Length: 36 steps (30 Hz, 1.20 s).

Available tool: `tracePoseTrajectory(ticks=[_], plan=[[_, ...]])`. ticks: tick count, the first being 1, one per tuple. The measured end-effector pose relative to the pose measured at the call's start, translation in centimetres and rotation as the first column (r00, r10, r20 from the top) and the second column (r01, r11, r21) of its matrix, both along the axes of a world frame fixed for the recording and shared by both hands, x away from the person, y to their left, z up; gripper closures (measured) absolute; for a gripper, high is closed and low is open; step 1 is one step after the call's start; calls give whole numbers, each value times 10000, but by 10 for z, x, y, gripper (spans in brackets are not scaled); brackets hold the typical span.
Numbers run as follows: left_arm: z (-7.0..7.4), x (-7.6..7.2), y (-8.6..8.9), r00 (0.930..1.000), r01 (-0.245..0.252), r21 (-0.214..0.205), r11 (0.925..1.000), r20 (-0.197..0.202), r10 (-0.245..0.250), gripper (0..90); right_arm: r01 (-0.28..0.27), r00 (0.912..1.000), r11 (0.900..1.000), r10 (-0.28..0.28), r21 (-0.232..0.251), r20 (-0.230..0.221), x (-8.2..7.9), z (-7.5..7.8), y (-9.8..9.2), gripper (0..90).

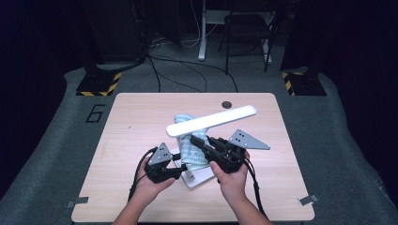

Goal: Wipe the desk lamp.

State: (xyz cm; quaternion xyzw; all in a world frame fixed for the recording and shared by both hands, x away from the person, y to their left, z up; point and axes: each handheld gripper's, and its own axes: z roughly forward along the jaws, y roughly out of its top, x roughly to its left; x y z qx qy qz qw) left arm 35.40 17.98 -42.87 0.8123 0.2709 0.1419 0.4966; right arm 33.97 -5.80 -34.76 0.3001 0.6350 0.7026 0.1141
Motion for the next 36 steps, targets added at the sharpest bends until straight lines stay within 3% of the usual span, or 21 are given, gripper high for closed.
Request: tracePoseTrajectory(ticks=[8, 11, 20, 26, 28, 33, 34, 36], plan=[[1, 1, 1, 10000, 58, 162, 9999, 51, -59, 527, 812, 9967, 9963, -812, 272, -15, 0, -5, -14, 764], [0, 1, 2, 9999, 98, 185, 9998, 45, -99, 527, 1329, 9911, 9904, -1326, 367, -100, 1, -8, -25, 763], [0, 1, 3, 9999, 101, 174, 9998, 58, -102, 527, 1976, 9802, 9795, -1968, 388, -228, 6, -13, -47, 763], [2, 3, 9, 9993, 364, 295, 9989, 76, -367, 528, 2519, 9673, 9670, -2505, 376, -396, 11, -16, -67, 762], [3, 4, 11, 9985, 548, 357, 9979, -95, -545, 528, 2766, 9604, 9601, -2748, 404, -459, 12, -17, -74, 762], [3, 6, 15, 9973, 738, 405, 9964, -9, -738, 528, 3222, 9459, 9460, -3202, 357, -518, 16, -21, -89, 762], [4, 7, 16, 9960, 887, 387, 9953, -145, -882, 528, 3222, 9459, 9460, -3202, 357, -518, 16, -21, -89, 762], [4, 8, 17, 9962, 869, 427, 9953, -19, -869, 528, 3367, 9408, 9410, -3347, 339, -533, 17, -22, -93, 762]])
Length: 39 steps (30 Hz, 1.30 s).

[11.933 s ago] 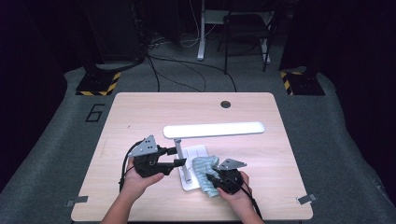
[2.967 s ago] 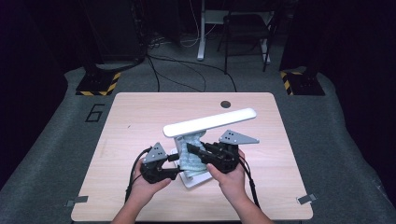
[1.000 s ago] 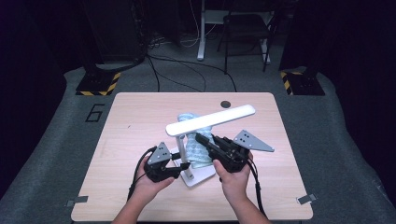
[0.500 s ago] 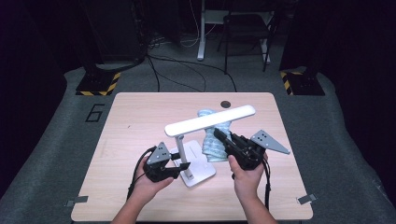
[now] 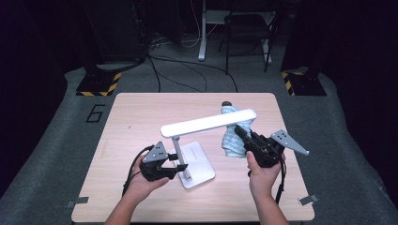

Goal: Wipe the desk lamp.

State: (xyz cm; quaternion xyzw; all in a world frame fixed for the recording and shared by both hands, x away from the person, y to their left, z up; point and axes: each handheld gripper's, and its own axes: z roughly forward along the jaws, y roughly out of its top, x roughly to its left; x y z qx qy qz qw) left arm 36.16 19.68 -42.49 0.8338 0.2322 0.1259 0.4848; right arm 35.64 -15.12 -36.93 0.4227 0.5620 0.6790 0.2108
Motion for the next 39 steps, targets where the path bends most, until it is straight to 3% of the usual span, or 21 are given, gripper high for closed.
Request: tracePoseTrajectory(ticks=[3, 9, 14, 20, 23, 26, 33, 39], plan=[[2, 2, 5, 9996, 248, 215, 9995, -133, -245, 528, 233, 9997, 9997, -233, -8, -18, 1, -1, -7, 762], [2, 5, 9, 9988, 451, 162, 9989, -209, -447, 526, 531, 9985, 9986, -531, -2, -102, 1, -3, -16, 762], [-3, 4, 10, 9995, 324, -241, 9992, -43, -325, 525, 476, 9988, 9989, -475, 47, -137, 0, -3, -14, 761], [-4, 3, 7, 9996, 280, -226, 9994, -69, -282, 524, -291, 9994, 9987, 298, -414, 162, -8, 3, 12, 761], [-4, 3, 6, 9998, 206, -215, 9996, -45, -207, 525, -891, 9956, 9948, 904, -495, 245, -11, 8, 34, 761], [-4, 3, 5, 9999, 140, -193, 9997, -61, -141, 525, -1097, 9933, 9923, 1116, -566, 300, -12, 10, 42, 761], [-5, 3, 3, 9999, 27, -284, 9996, -104, -30, 524, -1914, 9802, 9790, 1943, -699, 379, -18, 18, 69, 761], [-5, 3, 0, 10000, -61, -224, 9997, -68, 59, 523, -2546, 9647, 9620, 2598, -989, 436, -24, 25, 89, 760]])
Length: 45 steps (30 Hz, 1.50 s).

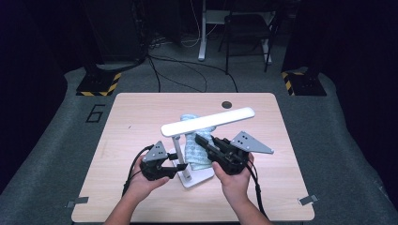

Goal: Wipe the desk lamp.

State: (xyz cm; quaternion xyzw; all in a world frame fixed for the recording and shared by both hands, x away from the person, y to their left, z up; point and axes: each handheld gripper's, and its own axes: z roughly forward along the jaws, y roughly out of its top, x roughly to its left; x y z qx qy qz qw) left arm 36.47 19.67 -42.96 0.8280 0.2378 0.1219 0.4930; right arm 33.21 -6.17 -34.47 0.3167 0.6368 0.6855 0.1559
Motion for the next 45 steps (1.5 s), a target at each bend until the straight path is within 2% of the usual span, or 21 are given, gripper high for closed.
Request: tracePoseTrajectory(ticks=[1, 2, 6, 13, 17, 20, 28, 32, 35, 37, 45], plan=[[0, 0, -1, 9999, -114, -104, 9999, 12, 114, 523, -94, 10000, 10000, 94, -8, 21, -1, 1, 3, 760], [0, 0, -1, 9999, -5, -64, 10000, -132, 5, 523, -157, 9998, 9999, 158, -48, 95, -1, 1, 5, 760], [0, 0, -3, 9999, -95, -77, 9999, -83, 94, 523, -441, 9989, 9990, 442, -91, 157, -4, 5, 15, 760], [0, 0, -3, 9999, -104, -95, 9999, -50, 103, 523, -436, 9990, 9990, 437, -65, 119, -3, 4, 15, 761], [0, 0, -4, 9999, -84, -55, 9999, -131, 83, 524, -79, 9995, 9999, 83, -147, 316, -3, 2, 8, 762], [-1, 0, -3, 9999, -118, -10, 9999, 75, 118, 524, 152, 9991, 9998, -146, -147, 393, -3, 1, 2, 763], [-2, -1, -3, 9998, -172, -103, 9998, -56, 172, 523, 947, 9953, 9954, -949, 136, 179, 2, -6, -22, 763], [-2, -1, -3, 9998, -189, -90, 9998, -65, 188, 522, 1390, 9902, 9901, -1392, 209, 82, 7, -9, -37, 763], [-2, -1, -3, 9998, -191, -117, 9997, -76, 190, 522, 1914, 9812, 9815, -1914, 46, 256, 8, -11, -51, 762], [-2, 0, -3, 9998, -157, -132, 9998, -97, 156, 521, 2062, 9784, 9785, -2063, 106, 158, 9, -12, -57, 762], [-2, -1, -3, 9998, -168, -132, 9998, -112, 166, 521, 2907, 9568, 9567, -2907, 118, 3, 17, -15, -84, 763]])
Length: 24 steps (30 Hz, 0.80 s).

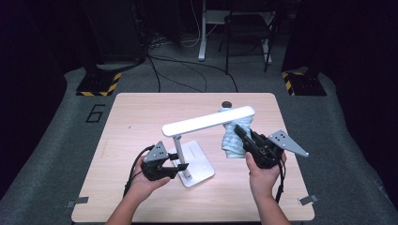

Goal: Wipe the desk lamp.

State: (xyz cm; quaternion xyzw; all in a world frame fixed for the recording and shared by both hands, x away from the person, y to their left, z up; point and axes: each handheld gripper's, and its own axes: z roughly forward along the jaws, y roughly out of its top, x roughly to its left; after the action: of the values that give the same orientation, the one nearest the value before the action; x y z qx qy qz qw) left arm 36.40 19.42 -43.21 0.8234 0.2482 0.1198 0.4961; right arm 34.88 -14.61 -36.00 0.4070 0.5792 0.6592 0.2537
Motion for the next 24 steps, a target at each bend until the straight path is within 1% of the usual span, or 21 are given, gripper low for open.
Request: tracePoseTrajectory(ticks=[2, 3, 6, 7, 8, 11, 14, 15, 17, 19, 20, 24], plan=[[0, 0, 0, 10000, 13, 1, 10000, -7, -13, 521, 255, 9997, 9997, -255, -9, 12, 3, -2, -7, 763], [1, 0, 1, 9999, 94, 54, 9999, -75, -94, 521, 354, 9994, 9994, -354, 27, -21, 4, -2, -10, 763], [1, 1, 1, 10000, 88, 111, 9999, -10, -87, 519, 656, 9978, 9977, -654, 139, -132, 7, -4, -19, 763], [0, 1, 1, 10000, 31, 36, 10000, -1, -31, 518, 728, 9973, 9972, -726, 150, -137, 8, -4, -22, 763], [0, 2, 1, 9999, 127, 41, 9999, -57, -126, 518, 802, 9966, 9966, -798, 212, -199, 9, -5, -25, 763], [0, 2, 1, 9999, 122, 25, 9999, -65, -122, 517, 1046, 9943, 9943, -1042, 214, -224, 10, -5, -30, 763], [0, 2, 1, 10000, 73, 9, 10000, -46, -73, 517, 1277, 9914, 9909, -1263, 430, -335, 11, -7, -36, 762], [0, 2, 1, 9999, 83, -4, 10000, -72, -83, 517, 1348, 9904, 9892, -1327, 570, -378, 10, -8, -39, 762], [-1, 1, 0, 9999, 55, -30, 10000, -155, -56, 516, 1415, 9894, 9866, -1383, 810, -436, 10, -11, -43, 762], [-1, 2, 0, 9999, 12, -35, 10000, -122, -12, 515, 1501, 9880, 9846, -1461, 893, -500, 8, -13, -46, 759], [-1, 2, 0, 9999, 8, -48, 10000, -131, -8, 515, 1444, 9887, 9850, -1397, 944, -546, 8, -15, -47, 757], [-2, 2, 0, 9999, -46, -163, 9999, -167, 43, 513, 1254, 9903, 9884, -1195, 858, -709, 5, -21, -45, 751]])
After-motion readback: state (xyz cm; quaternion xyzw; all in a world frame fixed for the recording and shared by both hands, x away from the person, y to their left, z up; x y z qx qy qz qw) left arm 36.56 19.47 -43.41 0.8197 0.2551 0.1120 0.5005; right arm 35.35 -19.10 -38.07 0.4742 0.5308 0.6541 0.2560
